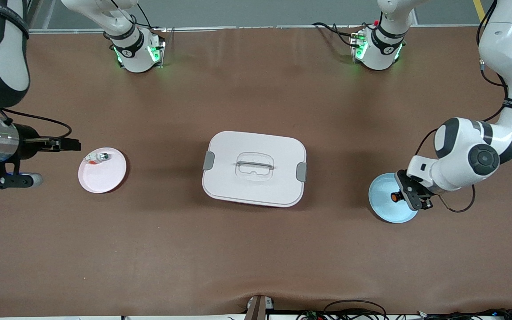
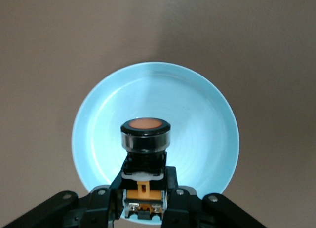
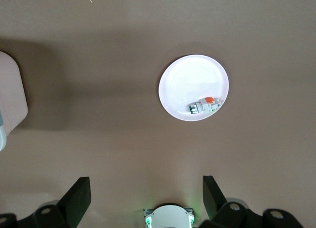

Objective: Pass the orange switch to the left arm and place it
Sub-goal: 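Lower the switch onto the blue plate and open the left gripper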

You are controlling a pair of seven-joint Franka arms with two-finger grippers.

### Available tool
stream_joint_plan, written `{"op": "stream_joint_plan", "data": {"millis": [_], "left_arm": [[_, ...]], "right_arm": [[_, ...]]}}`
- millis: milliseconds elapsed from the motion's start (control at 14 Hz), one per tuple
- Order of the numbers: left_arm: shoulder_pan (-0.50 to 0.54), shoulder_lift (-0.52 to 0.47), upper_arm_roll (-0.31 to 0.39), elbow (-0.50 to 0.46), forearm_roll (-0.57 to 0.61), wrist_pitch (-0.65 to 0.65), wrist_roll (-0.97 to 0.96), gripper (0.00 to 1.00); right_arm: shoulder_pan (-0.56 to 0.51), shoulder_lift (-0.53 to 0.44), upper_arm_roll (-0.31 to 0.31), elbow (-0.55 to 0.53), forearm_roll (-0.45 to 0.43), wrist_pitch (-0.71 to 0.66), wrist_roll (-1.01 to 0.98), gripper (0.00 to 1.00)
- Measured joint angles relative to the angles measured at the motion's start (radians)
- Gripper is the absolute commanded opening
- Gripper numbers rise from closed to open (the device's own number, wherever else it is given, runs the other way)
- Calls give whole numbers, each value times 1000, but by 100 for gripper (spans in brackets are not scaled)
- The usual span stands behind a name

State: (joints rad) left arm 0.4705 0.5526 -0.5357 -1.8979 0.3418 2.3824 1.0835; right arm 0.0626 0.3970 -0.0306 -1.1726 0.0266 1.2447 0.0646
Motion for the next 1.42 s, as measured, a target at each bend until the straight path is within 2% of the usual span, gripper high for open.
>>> {"op": "stream_joint_plan", "data": {"millis": [214, 427, 1139, 1210, 1281, 1353, 1424], "left_arm": [[26, 1, 1, -46, 59, 56, 91, 0], [27, 8, -2, -56, 154, 73, 100, 0], [27, 99, -3, -62, 270, 179, 105, 0], [27, 99, -3, -62, 281, 179, 105, 4], [27, 99, -3, -62, 285, 179, 105, 16], [27, 99, -3, -62, 286, 179, 105, 81], [27, 99, -3, -62, 286, 179, 105, 100]], "right_arm": [[-2, 0, 3, -2, -14, -2, -2, 100], [-4, 0, 4, -2, -21, -2, -2, 100], [-33, -1, 3, 3, -57, -2, -93, 100], [-33, -3, 2, 7, -61, -2, -93, 100], [-36, -5, 1, 11, -64, -2, -93, 100], [-40, -8, 0, 14, -64, -4, -93, 100], [-45, -13, 0, 16, -64, -9, -93, 100]]}}
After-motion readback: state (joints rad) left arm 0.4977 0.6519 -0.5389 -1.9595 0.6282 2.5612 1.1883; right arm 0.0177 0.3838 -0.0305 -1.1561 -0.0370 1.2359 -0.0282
